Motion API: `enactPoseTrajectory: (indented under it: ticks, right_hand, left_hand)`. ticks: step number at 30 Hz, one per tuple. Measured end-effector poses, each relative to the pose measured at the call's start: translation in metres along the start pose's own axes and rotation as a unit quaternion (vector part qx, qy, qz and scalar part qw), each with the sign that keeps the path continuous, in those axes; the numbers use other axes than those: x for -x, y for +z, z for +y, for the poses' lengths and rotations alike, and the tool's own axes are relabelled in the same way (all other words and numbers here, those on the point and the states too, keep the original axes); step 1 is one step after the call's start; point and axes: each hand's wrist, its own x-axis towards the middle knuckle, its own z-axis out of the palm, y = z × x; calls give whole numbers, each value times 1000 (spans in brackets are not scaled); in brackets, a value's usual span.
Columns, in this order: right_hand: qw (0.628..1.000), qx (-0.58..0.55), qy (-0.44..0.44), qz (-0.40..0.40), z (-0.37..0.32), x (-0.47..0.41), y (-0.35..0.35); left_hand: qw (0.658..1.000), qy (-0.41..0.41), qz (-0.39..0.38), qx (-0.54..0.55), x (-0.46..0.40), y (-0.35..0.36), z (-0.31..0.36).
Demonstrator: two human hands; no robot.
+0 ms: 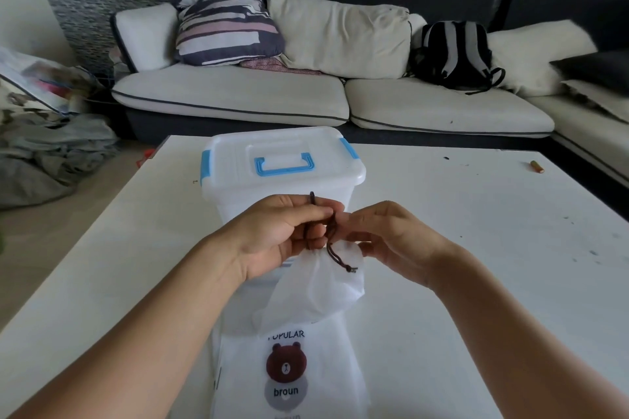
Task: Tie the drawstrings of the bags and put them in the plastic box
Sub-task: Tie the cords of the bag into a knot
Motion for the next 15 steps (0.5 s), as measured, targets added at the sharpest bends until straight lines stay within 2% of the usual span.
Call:
enactPoseTrajectory:
  ticks: [2, 8, 12, 15]
  right_hand:
    - [1000, -18, 6, 20, -1, -1, -1]
    - [997, -53, 7, 60, -4, -1, -1]
    - [990, -120, 6, 68, -8, -1, 2]
    - [984, -165, 14, 64, -9, 0, 6]
  left_hand:
    - [999, 14, 12, -39, 0, -3, 2]
    - [975, 107, 114, -159, -1, -4, -5]
    - [932, 224, 189, -214, -6, 2, -12]
    - [919, 281, 181, -210, -4, 11, -15]
